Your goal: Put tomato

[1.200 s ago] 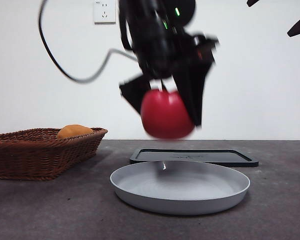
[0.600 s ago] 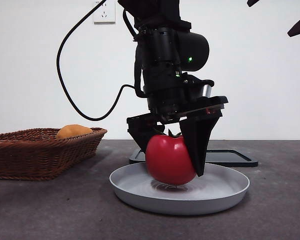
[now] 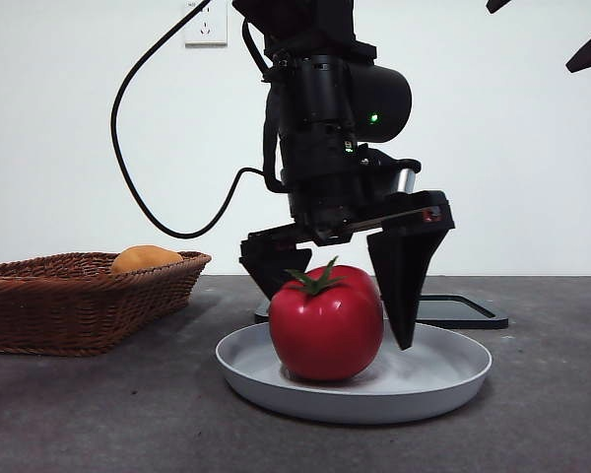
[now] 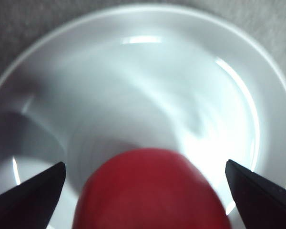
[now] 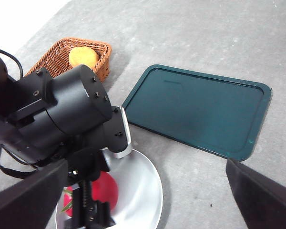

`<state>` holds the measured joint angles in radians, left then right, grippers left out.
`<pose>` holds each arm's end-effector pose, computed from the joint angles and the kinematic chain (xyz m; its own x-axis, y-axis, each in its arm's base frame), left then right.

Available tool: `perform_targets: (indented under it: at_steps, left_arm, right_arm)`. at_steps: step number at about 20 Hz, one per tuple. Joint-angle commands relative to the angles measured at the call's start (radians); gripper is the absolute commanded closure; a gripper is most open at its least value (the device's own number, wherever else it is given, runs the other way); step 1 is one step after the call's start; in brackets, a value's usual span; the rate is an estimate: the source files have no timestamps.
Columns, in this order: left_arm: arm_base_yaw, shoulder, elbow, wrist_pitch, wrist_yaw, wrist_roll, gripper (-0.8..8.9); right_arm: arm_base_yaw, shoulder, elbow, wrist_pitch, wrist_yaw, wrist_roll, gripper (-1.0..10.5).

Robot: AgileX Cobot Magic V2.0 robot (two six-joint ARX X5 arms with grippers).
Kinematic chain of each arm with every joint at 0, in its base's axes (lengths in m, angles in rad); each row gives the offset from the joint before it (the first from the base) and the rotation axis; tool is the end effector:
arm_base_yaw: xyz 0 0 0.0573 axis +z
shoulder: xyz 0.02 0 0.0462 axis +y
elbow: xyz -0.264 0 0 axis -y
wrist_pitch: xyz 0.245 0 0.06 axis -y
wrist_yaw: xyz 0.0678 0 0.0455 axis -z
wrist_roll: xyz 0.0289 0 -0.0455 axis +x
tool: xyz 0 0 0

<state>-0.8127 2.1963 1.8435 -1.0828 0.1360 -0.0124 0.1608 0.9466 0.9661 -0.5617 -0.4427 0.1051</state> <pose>0.2984 -0.3209 0.1936 -0.0066 -0.1902 -0.9817 0.7235 0.6768 -0.1360 0.1855 0.0426 0.3340 0.6954 0.5468 -0.4663 -0.4506 0.8373 0.3097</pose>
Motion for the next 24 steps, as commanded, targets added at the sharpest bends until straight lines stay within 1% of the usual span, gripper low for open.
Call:
perform_targets:
  at_steps: [1, 4, 6, 10, 14, 16, 18, 20, 22, 24]
  left_arm:
    - [0.012, 0.027, 0.078, -0.056, 0.002, 0.032, 1.17]
    - [0.047, 0.027, 0.21, -0.159, 0.002, 0.027, 1.17]
    - [0.077, 0.023, 0.33, -0.241, 0.002, 0.02, 1.17]
    - [0.137, -0.019, 0.502, -0.359, 0.0, 0.016, 1.17]
    - [0.194, -0.14, 0.51, -0.384, -0.026, -0.003, 1.2]
    - [0.217, -0.221, 0.483, -0.385, -0.042, -0.003, 1.2]
    - [0.241, -0.33, 0.401, -0.385, -0.089, -0.001, 1.21]
    - [0.263, -0.467, 0.262, -0.385, -0.173, 0.004, 1.21]
    - [0.299, -0.612, 0.109, -0.369, -0.197, 0.015, 1.22]
    - [0.346, -0.792, -0.084, -0.24, -0.197, 0.027, 1.26]
  right_arm:
    - [0.001, 0.005, 0.016, 0.008, -0.003, -0.001, 2.2]
    - [0.001, 0.005, 0.016, 0.008, -0.003, -0.001, 2.2]
    - [0.001, 0.005, 0.016, 0.008, -0.003, -0.001, 2.2]
    - [0.001, 0.005, 0.016, 0.008, -0.003, -0.001, 2.2]
    - [0.001, 0.005, 0.016, 0.008, -0.003, -0.001, 2.2]
    - [0.001, 0.005, 0.016, 0.008, -0.003, -0.001, 2.2]
    - [0.001, 0.005, 0.016, 0.008, -0.003, -0.001, 2.2]
    - [0.001, 0.005, 0.016, 0.008, -0.003, -0.001, 2.2]
    - [0.001, 0.005, 0.016, 0.008, -0.003, -0.001, 2.2]
    - [0.001, 0.005, 0.016, 0.008, -0.003, -0.001, 2.2]
